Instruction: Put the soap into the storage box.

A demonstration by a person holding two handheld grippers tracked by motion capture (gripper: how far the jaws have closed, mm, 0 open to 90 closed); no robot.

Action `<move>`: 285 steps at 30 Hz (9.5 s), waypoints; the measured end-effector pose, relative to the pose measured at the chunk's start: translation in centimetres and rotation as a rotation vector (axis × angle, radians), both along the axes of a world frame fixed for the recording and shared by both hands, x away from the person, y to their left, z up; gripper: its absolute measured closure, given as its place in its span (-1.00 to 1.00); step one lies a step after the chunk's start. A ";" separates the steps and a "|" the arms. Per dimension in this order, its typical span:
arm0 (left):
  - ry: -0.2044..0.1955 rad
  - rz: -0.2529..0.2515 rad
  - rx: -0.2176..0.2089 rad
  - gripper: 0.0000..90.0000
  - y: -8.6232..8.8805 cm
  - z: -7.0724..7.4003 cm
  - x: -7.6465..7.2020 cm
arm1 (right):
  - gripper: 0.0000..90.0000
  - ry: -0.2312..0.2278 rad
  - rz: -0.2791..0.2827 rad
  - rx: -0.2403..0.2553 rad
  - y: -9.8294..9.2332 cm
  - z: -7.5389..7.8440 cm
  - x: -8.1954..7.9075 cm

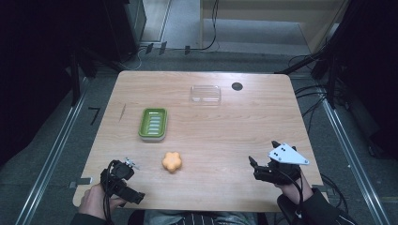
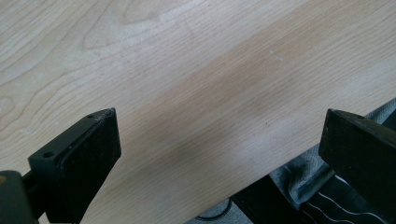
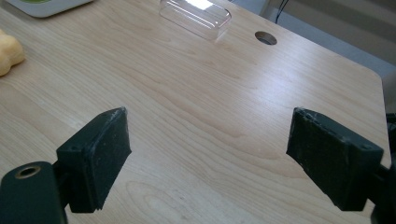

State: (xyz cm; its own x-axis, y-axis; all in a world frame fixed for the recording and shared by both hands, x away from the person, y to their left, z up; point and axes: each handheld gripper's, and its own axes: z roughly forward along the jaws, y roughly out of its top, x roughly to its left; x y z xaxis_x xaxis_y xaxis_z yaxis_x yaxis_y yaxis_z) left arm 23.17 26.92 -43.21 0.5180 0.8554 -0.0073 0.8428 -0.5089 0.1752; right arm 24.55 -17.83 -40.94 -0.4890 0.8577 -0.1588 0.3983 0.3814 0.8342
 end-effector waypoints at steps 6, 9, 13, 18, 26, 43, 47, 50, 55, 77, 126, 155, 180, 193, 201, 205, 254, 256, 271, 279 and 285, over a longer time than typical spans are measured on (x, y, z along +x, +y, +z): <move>0.002 -0.026 -0.029 -1.00 -0.5 -0.1 0.4 | -0.70 0.001 -0.006 -0.004 0.0 0.0 0.0; 0.005 -0.034 -0.031 -1.00 -0.8 -0.2 0.6 | -0.70 0.003 -0.009 -0.001 -0.1 -0.1 -0.1; 0.005 -0.035 -0.033 -1.00 -1.0 -0.3 0.8 | -0.69 0.004 -0.009 -0.001 -0.1 -0.1 -0.1; -0.003 -0.043 -0.046 -1.00 -1.4 -0.3 1.0 | -0.69 0.003 -0.007 -0.003 -0.1 -0.1 0.0; 0.000 -0.067 -0.058 -1.00 -2.5 -0.4 1.6 | -0.69 0.004 -0.006 -0.001 -0.1 -0.1 0.0; -0.003 -0.108 -0.026 -1.00 -5.0 -0.5 4.4 | -0.69 0.005 -0.005 -0.008 -0.1 -0.1 0.0; -0.007 -0.100 -0.031 -1.00 -5.4 -0.6 4.9 | -0.69 0.005 -0.003 -0.009 -0.1 -0.1 0.0; -0.007 -0.112 -0.021 -1.00 -5.8 -0.6 5.2 | -0.70 0.004 -0.004 -0.011 -0.1 -0.1 0.0; -0.007 -0.115 -0.013 -1.00 -6.3 -0.8 5.7 | -0.70 0.004 -0.008 -0.012 -0.1 -0.1 -0.2; -0.006 -0.127 0.018 -0.77 -9.8 -1.7 8.5 | -0.69 0.003 -0.012 -0.009 -0.3 -0.1 -0.2; 0.002 -0.226 0.064 -0.13 -10.1 -2.1 9.0 | -0.69 0.004 -0.008 -0.008 -0.4 -0.1 -0.2; -0.031 -0.193 0.024 -0.13 -7.8 -1.0 8.4 | -0.69 0.005 -0.012 -0.005 -0.4 -0.1 -0.2; -0.019 -0.157 0.035 -0.13 -5.6 -0.2 8.7 | -0.69 0.005 -0.011 -0.003 -0.4 -0.1 -0.2; -0.024 -0.134 0.020 -0.13 -4.4 0.6 9.0 | -0.70 0.006 -0.012 -0.001 -0.4 -0.1 -0.2; -0.021 -0.128 0.029 -0.12 -3.9 0.8 9.2 | -0.70 0.006 -0.010 -0.002 -0.4 -0.1 -0.2; -0.024 -0.127 0.026 -0.13 -3.8 1.1 9.4 | -0.70 0.005 -0.009 -0.001 -0.4 -0.1 -0.2; -0.110 -0.114 0.001 -0.13 -4.1 4.5 12.6 | -0.69 0.007 -0.011 -0.002 -0.4 -0.1 -0.2; -0.116 -0.113 0.001 -0.13 -4.2 4.7 12.8 | -0.70 0.005 -0.010 -0.004 -0.4 -0.1 -0.2; -0.127 -0.108 -0.006 -0.13 -3.9 5.3 14.5 | -0.69 0.005 -0.007 -0.006 -0.4 -0.1 -0.2; -0.120 -0.112 -0.006 -0.13 -3.7 5.5 15.3 | -0.69 0.005 -0.010 -0.004 -0.4 -0.1 -0.2; -0.118 -0.109 -0.005 -0.13 -3.8 5.4 15.9 | -0.70 0.006 -0.008 -0.006 -0.4 -0.1 -0.2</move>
